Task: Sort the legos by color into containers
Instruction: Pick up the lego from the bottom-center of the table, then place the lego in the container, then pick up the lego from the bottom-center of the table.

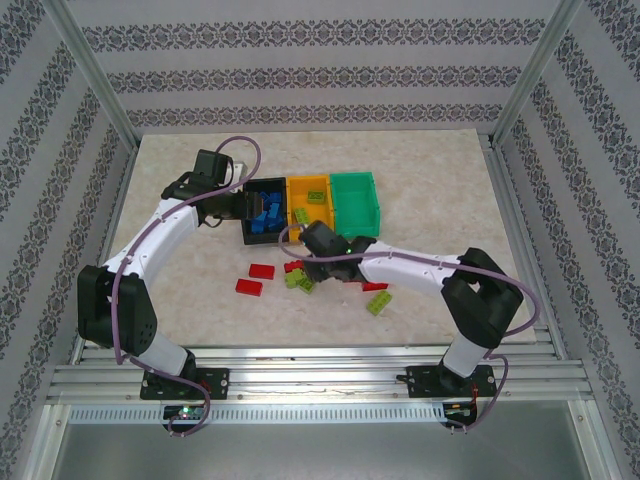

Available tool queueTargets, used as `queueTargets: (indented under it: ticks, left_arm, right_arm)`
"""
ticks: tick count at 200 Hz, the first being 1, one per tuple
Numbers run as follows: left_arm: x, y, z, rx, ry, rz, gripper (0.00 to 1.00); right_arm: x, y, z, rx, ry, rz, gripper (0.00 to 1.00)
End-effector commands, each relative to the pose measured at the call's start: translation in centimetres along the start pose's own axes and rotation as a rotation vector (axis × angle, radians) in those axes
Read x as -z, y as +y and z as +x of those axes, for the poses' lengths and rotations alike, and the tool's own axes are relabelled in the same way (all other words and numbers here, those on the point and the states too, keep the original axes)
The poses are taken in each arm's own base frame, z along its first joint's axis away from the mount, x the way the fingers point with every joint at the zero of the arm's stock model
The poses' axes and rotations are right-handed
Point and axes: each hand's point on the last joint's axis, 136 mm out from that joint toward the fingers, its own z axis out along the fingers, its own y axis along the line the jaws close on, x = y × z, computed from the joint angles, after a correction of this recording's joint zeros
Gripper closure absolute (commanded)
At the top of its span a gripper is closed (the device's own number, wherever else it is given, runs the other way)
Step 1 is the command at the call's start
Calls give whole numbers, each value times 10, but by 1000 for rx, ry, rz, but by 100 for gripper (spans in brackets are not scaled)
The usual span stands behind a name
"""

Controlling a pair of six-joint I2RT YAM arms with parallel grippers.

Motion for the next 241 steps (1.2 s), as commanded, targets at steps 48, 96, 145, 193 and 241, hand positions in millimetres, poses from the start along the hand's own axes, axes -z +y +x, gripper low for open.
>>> queueTargets:
  ticks: [48, 96, 145, 193, 241]
  left_arm:
    - [-1, 2, -1, -37, -1, -32, 42]
    - [1, 2, -3, -39, -4, -36, 42]
    - [4, -2, -5, -36, -15, -14, 42]
    - [6, -4, -7, -35, -25, -4, 42]
    - [6, -4, -7, -36, -26, -8, 42]
  right_arm:
    - [-6, -44, -112, -18, -145, 70, 51]
    - [-12, -30, -75, -3, -78, 19, 49]
    - [11, 3, 4, 67, -3, -29, 49]
    - [3, 27, 53, 26, 90, -130, 49]
    - [-17, 38, 61, 46, 134, -129, 48]
